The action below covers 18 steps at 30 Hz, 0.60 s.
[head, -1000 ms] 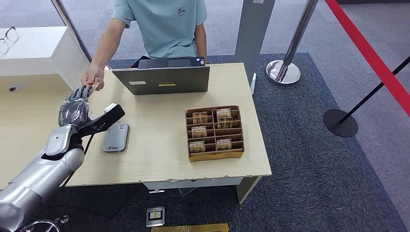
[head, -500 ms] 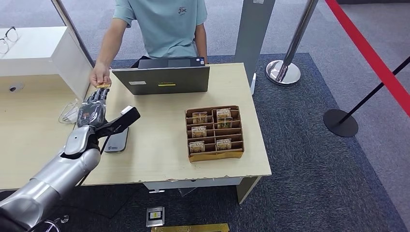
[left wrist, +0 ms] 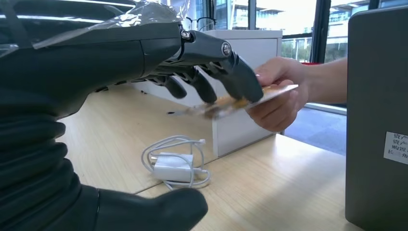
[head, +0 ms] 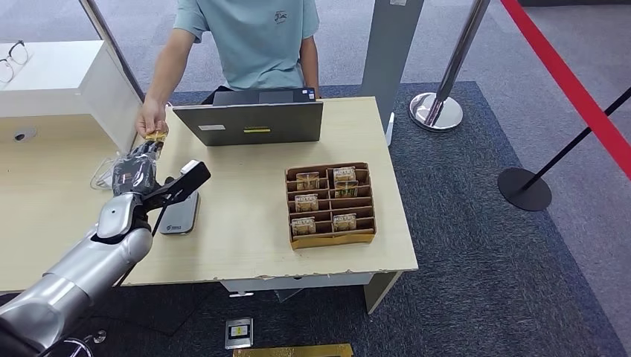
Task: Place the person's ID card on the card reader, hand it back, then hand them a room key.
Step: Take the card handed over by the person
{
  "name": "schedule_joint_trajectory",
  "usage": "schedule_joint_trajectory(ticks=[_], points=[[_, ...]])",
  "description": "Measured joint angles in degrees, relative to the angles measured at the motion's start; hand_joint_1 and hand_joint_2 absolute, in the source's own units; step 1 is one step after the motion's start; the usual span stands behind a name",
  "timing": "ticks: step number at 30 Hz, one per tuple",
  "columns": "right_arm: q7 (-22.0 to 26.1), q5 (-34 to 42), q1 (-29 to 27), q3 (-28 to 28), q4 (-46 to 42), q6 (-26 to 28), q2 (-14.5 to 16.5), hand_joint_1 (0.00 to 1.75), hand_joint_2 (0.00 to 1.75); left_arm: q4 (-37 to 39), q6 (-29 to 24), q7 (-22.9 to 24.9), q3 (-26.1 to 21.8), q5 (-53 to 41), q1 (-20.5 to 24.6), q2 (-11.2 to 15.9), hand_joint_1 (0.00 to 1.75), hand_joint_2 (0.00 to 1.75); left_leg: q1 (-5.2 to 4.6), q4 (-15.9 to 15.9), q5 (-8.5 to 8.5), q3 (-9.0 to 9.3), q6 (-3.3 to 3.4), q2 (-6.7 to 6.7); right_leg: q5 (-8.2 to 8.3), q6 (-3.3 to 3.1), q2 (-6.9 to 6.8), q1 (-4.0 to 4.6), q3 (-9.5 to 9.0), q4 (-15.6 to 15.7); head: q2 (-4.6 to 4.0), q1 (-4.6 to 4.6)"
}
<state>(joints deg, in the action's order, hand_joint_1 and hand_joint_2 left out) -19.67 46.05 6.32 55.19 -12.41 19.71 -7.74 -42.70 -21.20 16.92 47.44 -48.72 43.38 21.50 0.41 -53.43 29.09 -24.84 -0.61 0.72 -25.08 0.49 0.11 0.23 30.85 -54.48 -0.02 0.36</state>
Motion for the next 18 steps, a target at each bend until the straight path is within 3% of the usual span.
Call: schedule_joint_trajectory(ticks=[18], points=[[-0.9, 0.2, 0.0, 0.2, 0.3, -0.2, 0.0, 0.0, 0.0, 0.0, 1.4, 0.0, 0.0, 0.7, 0.1, 0.7, 1.75, 1.75, 0.0, 0.0, 0.0, 0.01, 0.0, 0.0, 0.0, 0.0, -0.01, 0.0, -0.01, 0.0, 0.0, -0.01]])
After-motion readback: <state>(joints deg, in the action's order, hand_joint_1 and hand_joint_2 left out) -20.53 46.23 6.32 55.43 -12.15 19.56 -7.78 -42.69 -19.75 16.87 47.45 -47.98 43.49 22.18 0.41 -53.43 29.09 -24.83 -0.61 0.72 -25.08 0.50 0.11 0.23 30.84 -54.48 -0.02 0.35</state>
